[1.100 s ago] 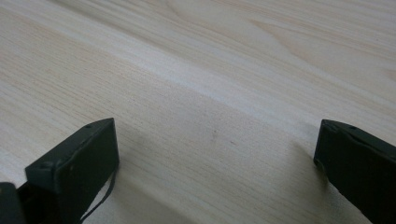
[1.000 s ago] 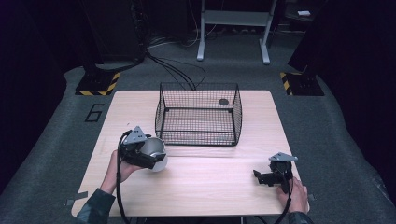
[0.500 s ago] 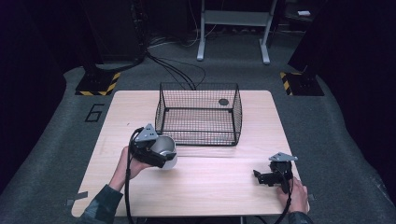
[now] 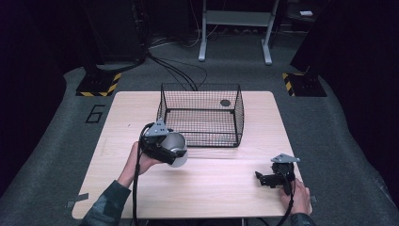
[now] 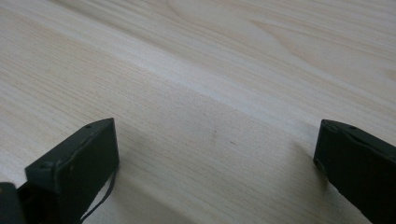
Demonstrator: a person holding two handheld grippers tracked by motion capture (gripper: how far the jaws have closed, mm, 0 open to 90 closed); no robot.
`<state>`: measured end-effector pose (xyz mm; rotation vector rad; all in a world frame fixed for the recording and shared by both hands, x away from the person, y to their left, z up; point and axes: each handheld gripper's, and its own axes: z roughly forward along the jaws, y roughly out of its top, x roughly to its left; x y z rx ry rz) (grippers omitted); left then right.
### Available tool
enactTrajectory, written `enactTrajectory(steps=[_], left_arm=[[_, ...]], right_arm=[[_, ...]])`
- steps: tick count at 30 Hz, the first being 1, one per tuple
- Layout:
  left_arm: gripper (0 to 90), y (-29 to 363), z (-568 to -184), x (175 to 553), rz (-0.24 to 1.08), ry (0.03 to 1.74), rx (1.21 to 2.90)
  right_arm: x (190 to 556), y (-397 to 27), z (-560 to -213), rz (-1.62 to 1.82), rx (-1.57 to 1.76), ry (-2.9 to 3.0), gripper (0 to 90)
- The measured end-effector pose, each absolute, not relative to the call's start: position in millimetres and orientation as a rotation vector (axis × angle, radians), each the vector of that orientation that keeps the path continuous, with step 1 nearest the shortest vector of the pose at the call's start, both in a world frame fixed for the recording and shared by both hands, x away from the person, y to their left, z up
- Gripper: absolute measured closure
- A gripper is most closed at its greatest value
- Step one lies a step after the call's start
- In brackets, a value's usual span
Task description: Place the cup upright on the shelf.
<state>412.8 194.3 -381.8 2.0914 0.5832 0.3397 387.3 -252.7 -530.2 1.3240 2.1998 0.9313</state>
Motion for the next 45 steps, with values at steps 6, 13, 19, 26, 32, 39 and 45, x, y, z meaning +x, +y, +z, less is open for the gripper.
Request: enactTrajectory(steps=[6,13,19,26,32,39,45], left_arm=[[6.5,186.6,-372.5,417.7,0.351,0.559,2.099],[6.5,180.9,-364.7,423.9,0.365,0.551,2.084],[6.5,177.2,-353.5,431.1,0.368,0.546,2.082],[6.5,172.0,-341.9,440.1,0.388,0.541,2.079],[6.5,168.9,-335.8,450.8,0.412,0.549,2.075],[6.5,165.9,-331.6,463.4,0.421,0.572,2.069],[6.5,162.8,-327.4,473.4,0.439,0.578,2.068]], right_arm=[[387.2,-252.6,-530.2,0.933,1.326,2.201,0.0],[387.3,-252.6,-530.2,0.932,1.325,2.202,0.0],[387.3,-252.6,-530.2,0.933,1.325,2.202,0.0],[387.3,-252.6,-530.2,0.933,1.325,2.202,0.0],[387.3,-252.6,-530.2,0.932,1.325,2.202,0.0],[387.3,-252.6,-530.2,0.933,1.325,2.202,0.0],[387.4,-252.7,-530.2,0.932,1.323,2.203,0.0]])
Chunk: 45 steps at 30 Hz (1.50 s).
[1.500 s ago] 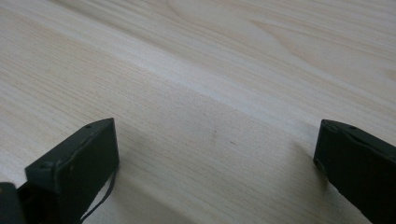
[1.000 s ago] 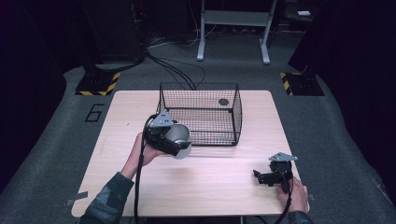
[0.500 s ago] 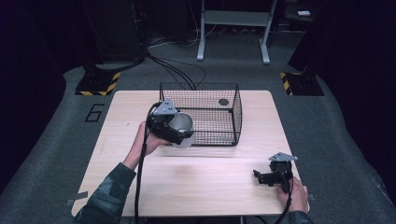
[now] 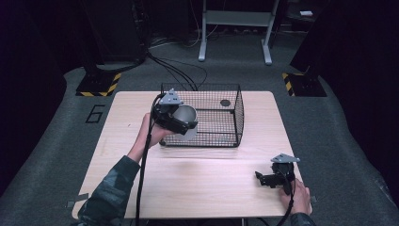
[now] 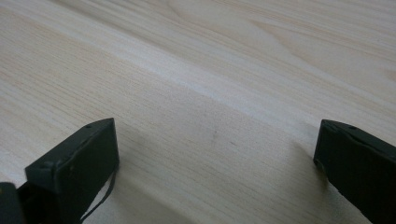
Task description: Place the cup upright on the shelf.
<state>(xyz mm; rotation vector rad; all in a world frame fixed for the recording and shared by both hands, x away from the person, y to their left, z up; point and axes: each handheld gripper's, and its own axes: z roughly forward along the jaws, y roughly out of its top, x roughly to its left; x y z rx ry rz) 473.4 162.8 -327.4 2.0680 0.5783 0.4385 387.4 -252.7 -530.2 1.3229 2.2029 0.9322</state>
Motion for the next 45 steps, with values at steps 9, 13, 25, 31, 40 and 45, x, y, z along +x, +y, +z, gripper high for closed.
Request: enactTrajectory(steps=[9,13,25,31,40,45], left_arm=[[6.5,157.3,-324.9,491.0,0.467,0.602,2.071],[6.5,155.4,-326.1,499.0,0.461,0.618,2.066],[6.5,148.7,-329.7,518.5,0.44,0.65,2.065],[6.5,145.4,-332.1,527.7,0.453,0.674,2.063],[6.5,141.2,-339.8,543.0,0.506,0.704,2.067],[6.5,138.7,-348.9,551.9,0.501,0.735,2.074]], right_arm=[[387.4,-252.6,-530.2,0.933,1.323,2.202,0.0],[387.4,-252.6,-530.2,0.932,1.324,2.203,0.0],[387.4,-252.7,-530.2,0.933,1.324,2.202,0.0],[387.3,-252.7,-530.2,0.932,1.324,2.202,0.0],[387.4,-252.6,-530.2,0.933,1.323,2.202,0.0],[387.4,-252.7,-530.2,0.933,1.324,2.202,0.0]])
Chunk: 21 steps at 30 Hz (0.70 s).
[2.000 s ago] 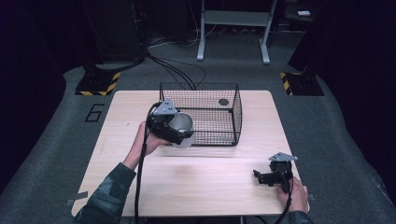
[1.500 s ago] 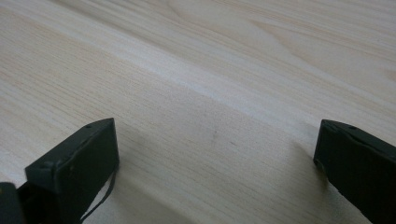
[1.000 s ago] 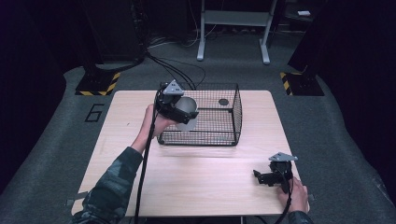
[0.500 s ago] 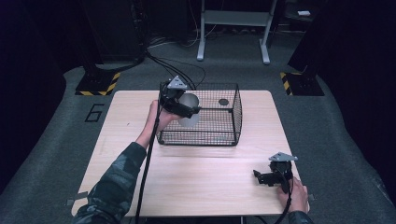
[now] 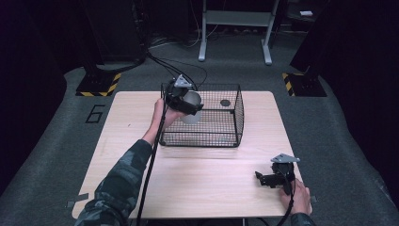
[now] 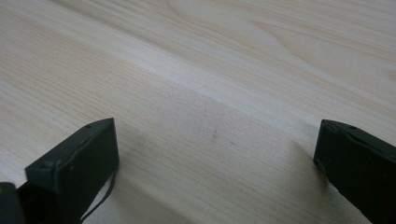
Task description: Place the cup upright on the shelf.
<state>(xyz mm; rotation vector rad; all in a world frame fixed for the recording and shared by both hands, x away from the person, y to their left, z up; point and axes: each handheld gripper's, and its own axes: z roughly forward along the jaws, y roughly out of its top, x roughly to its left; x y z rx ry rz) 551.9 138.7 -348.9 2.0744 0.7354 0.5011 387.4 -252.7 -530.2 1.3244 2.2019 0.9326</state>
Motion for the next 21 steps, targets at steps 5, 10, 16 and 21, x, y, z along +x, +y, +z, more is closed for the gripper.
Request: enactTrajectory(steps=[5,10,16,21], left_arm=[[6.5,137.4,-357.4,560.2,0.494,0.76,2.084],[6.5,136.2,-364.9,567.1,0.489,0.778,2.097],[6.5,134.0,-374.6,574.4,0.482,0.813,2.097],[6.5,131.6,-381.7,579.4,0.475,0.827,2.104]], right_arm=[[387.4,-252.7,-530.2,0.933,1.324,2.202,0.0],[387.3,-252.7,-530.2,0.933,1.324,2.202,0.0],[387.3,-252.7,-530.2,0.933,1.324,2.202,0.0],[387.3,-252.7,-530.2,0.933,1.324,2.202,0.0]])
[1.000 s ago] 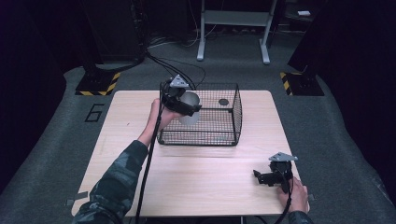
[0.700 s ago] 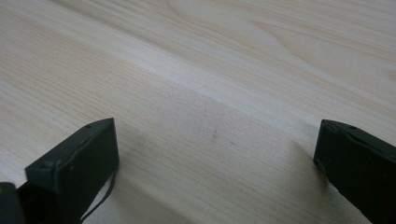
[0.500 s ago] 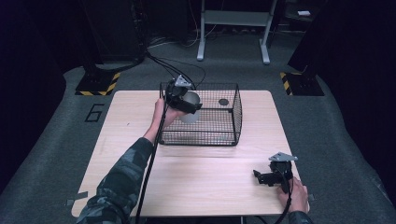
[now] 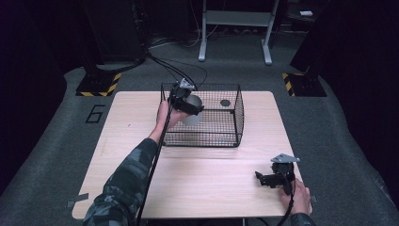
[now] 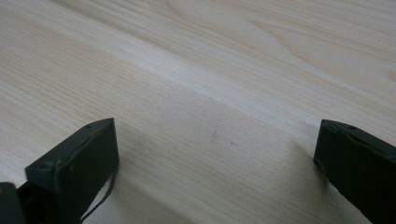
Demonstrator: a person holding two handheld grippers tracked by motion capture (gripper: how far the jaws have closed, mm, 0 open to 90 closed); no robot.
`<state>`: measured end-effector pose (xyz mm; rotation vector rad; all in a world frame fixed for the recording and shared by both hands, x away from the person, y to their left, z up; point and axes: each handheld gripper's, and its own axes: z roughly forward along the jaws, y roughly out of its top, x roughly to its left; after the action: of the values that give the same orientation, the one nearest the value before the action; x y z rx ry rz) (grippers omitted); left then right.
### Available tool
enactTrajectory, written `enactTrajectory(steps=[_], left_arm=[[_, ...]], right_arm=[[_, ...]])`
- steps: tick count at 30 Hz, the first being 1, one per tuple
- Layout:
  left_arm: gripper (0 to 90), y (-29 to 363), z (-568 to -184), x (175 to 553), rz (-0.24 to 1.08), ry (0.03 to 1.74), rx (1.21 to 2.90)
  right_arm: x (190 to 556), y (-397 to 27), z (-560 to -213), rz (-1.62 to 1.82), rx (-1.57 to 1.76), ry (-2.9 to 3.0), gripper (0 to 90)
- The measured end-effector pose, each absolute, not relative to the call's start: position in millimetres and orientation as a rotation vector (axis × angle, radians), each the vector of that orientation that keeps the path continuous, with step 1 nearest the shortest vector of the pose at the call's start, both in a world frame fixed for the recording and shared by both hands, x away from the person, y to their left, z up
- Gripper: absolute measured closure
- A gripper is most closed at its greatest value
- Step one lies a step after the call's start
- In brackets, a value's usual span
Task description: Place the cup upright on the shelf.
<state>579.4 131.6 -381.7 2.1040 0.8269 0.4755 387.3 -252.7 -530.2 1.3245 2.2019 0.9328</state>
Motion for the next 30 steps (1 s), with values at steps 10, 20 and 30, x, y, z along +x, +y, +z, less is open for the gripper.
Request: enactTrajectory(steps=[10,20,30], left_arm=[[6.5,126.0,-396.1,588.8,0.431,0.845,2.136],[6.5,118.4,-407.0,594.3,0.389,0.838,2.168],[6.4,107.9,-418.8,599.0,0.365,0.85,2.19]], right_arm=[[387.3,-252.7,-530.2,0.933,1.324,2.202,0.0],[387.3,-252.7,-530.2,0.933,1.325,2.202,0.0],[387.3,-251.9,-530.2,0.938,1.337,2.193,0.0]])
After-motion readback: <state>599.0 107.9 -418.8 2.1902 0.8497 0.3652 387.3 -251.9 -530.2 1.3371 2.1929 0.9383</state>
